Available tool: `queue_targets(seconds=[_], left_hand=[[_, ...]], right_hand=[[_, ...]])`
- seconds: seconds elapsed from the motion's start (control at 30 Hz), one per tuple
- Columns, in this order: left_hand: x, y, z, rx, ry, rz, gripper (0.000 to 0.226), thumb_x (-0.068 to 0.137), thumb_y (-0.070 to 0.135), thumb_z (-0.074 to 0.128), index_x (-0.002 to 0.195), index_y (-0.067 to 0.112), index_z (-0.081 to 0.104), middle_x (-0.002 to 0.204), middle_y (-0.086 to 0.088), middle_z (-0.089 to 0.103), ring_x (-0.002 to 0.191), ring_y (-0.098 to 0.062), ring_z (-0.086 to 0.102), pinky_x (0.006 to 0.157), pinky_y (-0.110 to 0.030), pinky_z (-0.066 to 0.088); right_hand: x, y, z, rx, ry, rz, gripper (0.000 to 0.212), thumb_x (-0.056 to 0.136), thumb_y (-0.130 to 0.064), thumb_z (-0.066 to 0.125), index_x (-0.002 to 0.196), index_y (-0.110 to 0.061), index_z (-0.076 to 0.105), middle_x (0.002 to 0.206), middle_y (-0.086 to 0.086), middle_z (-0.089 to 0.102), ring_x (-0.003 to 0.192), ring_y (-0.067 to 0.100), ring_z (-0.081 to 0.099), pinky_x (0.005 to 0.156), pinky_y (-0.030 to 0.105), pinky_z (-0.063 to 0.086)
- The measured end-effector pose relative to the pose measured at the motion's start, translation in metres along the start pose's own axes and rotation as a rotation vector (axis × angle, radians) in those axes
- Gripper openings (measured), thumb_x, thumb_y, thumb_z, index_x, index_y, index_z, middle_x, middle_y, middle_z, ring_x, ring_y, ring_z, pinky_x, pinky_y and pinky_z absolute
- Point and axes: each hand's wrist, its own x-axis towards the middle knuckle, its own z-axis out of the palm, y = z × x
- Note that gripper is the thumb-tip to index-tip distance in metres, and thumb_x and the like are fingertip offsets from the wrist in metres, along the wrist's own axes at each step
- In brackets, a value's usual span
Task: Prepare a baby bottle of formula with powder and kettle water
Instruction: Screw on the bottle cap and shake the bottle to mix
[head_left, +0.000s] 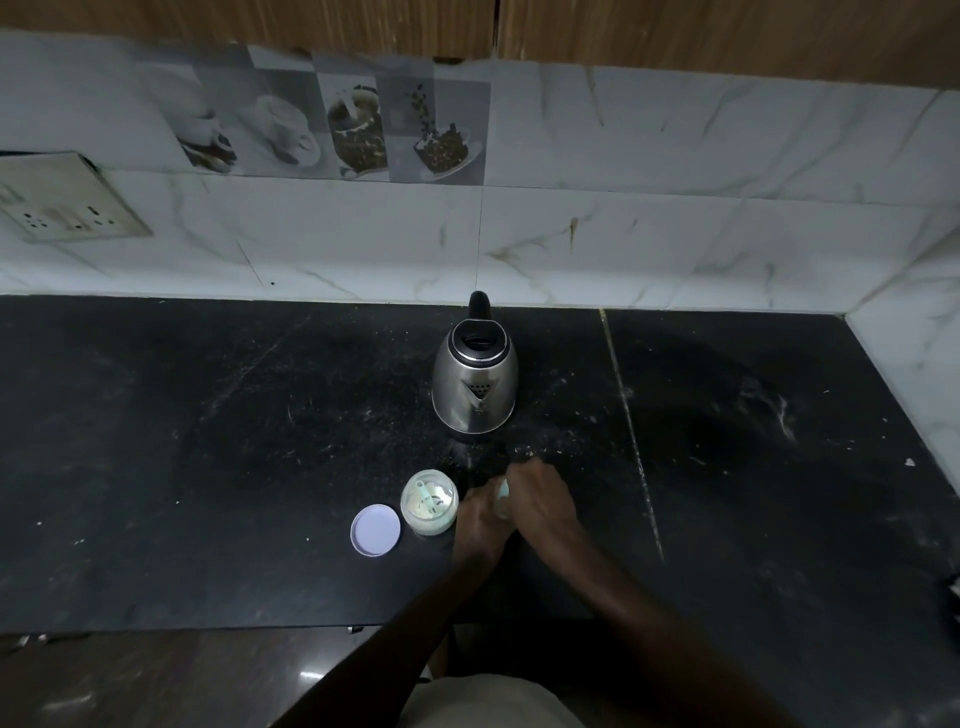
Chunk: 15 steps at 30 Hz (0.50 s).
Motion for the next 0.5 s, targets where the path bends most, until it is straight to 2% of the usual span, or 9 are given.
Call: queue_targets(seconds=[0.03,0.07,0.13,0.17,0.23,0.3,0.37,0.43,0.5], left_hand=[[0.001,-0.005,0.002,0.036,0.015,0.023,0.026,0.088,0.033,0.063,0.091,0.011,0.075,0.090,-0.005,0.077,0.080,-0.013,0.072,0.072,-0.029,0.055],[0.003,-0.008,0.003,0.058,0.032,0.037,0.033,0.087,0.040,0.058,0.092,0.012,0.075,0.090,-0.005,0.077,0.080,-0.019,0.073,0.072,-0.032,0.055],[0.002,-0.006,0.004,0.044,0.018,0.013,0.036,0.087,0.040,0.061,0.104,0.011,0.075,0.099,-0.004,0.078,0.088,-0.013,0.071,0.078,-0.033,0.057],[0.000,-0.005,0.004,0.032,-0.008,-0.010,0.040,0.087,0.035,0.068,0.119,0.009,0.072,0.111,-0.005,0.077,0.098,-0.013,0.070,0.087,-0.035,0.058],[-0.008,-0.004,0.003,0.037,-0.009,-0.029,0.067,0.085,0.017,0.076,0.146,0.003,0.053,0.139,-0.012,0.066,0.126,-0.022,0.064,0.109,-0.034,0.049],[-0.025,-0.001,-0.005,0.007,0.049,-0.008,0.079,0.082,0.000,0.069,0.155,0.004,0.040,0.153,-0.012,0.055,0.141,-0.026,0.054,0.118,-0.036,0.041],[-0.048,0.016,-0.031,-0.123,0.061,0.034,0.089,0.075,-0.010,0.059,0.158,0.015,0.038,0.158,0.001,0.049,0.146,-0.015,0.047,0.119,-0.036,0.041],[-0.062,0.026,-0.066,-0.204,0.109,0.091,0.097,0.068,-0.016,0.059,0.156,0.021,0.042,0.158,0.012,0.049,0.147,-0.008,0.044,0.119,-0.028,0.039],[-0.063,0.017,-0.100,-0.122,0.248,0.113,0.094,0.065,-0.013,0.063,0.152,0.018,0.046,0.155,0.009,0.050,0.146,-0.009,0.043,0.117,-0.026,0.036]], right_hand=[[-0.001,-0.001,-0.003,0.004,0.005,0.003,0.032,0.102,-0.020,0.061,0.129,-0.005,0.068,0.131,0.018,0.068,0.123,0.035,0.066,0.099,0.041,0.053],[-0.001,0.000,-0.004,0.014,0.007,0.010,0.034,0.102,-0.024,0.062,0.129,-0.005,0.068,0.132,0.018,0.067,0.124,0.035,0.065,0.100,0.041,0.052],[0.000,0.004,-0.005,0.053,-0.009,0.032,0.043,0.101,-0.039,0.064,0.131,-0.008,0.066,0.135,0.016,0.065,0.126,0.034,0.063,0.101,0.042,0.052],[-0.001,0.007,-0.005,0.086,-0.029,0.056,0.051,0.100,-0.048,0.064,0.133,-0.009,0.065,0.136,0.016,0.065,0.126,0.034,0.063,0.101,0.042,0.052],[-0.004,0.016,-0.003,0.162,-0.056,0.102,0.071,0.095,-0.063,0.064,0.138,-0.007,0.058,0.137,0.016,0.064,0.127,0.035,0.063,0.100,0.043,0.052],[-0.010,0.025,-0.002,0.219,-0.031,0.115,0.087,0.091,-0.072,0.062,0.144,-0.006,0.045,0.136,0.017,0.064,0.125,0.037,0.064,0.097,0.045,0.052],[-0.017,0.031,-0.001,0.235,0.035,0.096,0.088,0.092,-0.072,0.060,0.150,-0.011,0.036,0.139,0.016,0.061,0.125,0.037,0.063,0.095,0.047,0.053],[-0.023,0.033,0.000,0.244,0.074,0.078,0.084,0.095,-0.065,0.062,0.155,-0.016,0.032,0.147,0.013,0.055,0.128,0.037,0.060,0.096,0.048,0.053],[-0.028,0.031,0.000,0.258,0.092,0.070,0.079,0.097,-0.057,0.064,0.156,-0.017,0.031,0.152,0.011,0.049,0.130,0.036,0.060,0.096,0.047,0.052]])
